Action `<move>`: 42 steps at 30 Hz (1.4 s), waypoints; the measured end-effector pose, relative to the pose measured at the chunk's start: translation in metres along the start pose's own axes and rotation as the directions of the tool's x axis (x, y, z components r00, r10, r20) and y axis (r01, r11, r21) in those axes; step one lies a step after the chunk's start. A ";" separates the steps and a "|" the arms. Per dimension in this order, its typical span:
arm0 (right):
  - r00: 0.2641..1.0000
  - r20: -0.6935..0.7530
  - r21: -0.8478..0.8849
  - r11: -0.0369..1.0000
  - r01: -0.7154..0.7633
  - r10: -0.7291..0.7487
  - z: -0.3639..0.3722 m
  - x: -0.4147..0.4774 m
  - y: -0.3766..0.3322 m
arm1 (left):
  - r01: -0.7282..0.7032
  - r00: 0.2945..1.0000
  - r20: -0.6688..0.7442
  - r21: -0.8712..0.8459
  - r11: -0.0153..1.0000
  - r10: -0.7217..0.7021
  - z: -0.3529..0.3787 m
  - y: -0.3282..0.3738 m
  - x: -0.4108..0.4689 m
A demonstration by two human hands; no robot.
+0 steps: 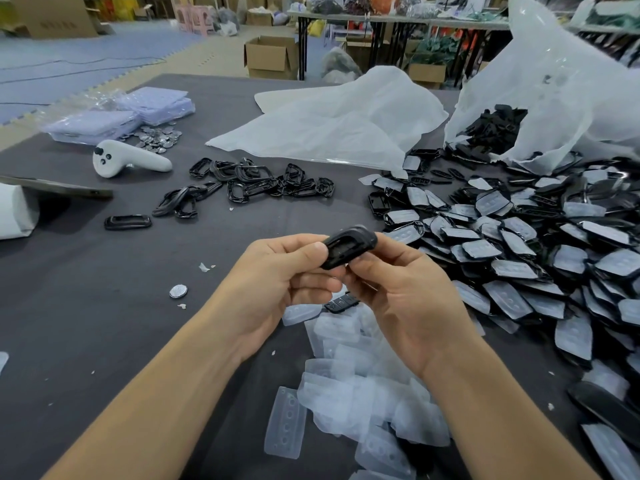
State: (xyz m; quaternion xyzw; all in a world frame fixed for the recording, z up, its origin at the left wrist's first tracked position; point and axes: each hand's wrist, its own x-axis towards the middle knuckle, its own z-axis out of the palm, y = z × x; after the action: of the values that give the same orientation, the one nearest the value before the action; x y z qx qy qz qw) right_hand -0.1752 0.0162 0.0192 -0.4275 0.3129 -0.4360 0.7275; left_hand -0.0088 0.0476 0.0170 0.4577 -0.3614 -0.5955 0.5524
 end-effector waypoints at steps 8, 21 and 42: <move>0.988 0.020 0.184 0.971 -0.152 0.151 -0.001 0.001 0.000 | -0.066 0.998 -0.014 -0.010 0.998 0.066 -0.001 0.001 -0.001; 0.967 -0.111 0.183 0.961 -0.208 0.231 0.005 -0.001 -0.002 | 0.039 0.966 0.254 0.072 0.997 -0.056 -0.016 0.011 -0.005; 0.963 -0.085 -0.082 0.962 -0.262 0.255 0.009 -0.004 0.002 | -0.078 0.997 0.034 0.430 0.900 0.070 -0.022 0.013 -0.002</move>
State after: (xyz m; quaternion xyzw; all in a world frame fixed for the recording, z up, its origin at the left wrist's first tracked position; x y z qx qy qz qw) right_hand -0.1692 0.0235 0.0217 -0.4000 0.4124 -0.3377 0.7456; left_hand 0.0157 0.0496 0.0224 0.5491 -0.5060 -0.4837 0.4566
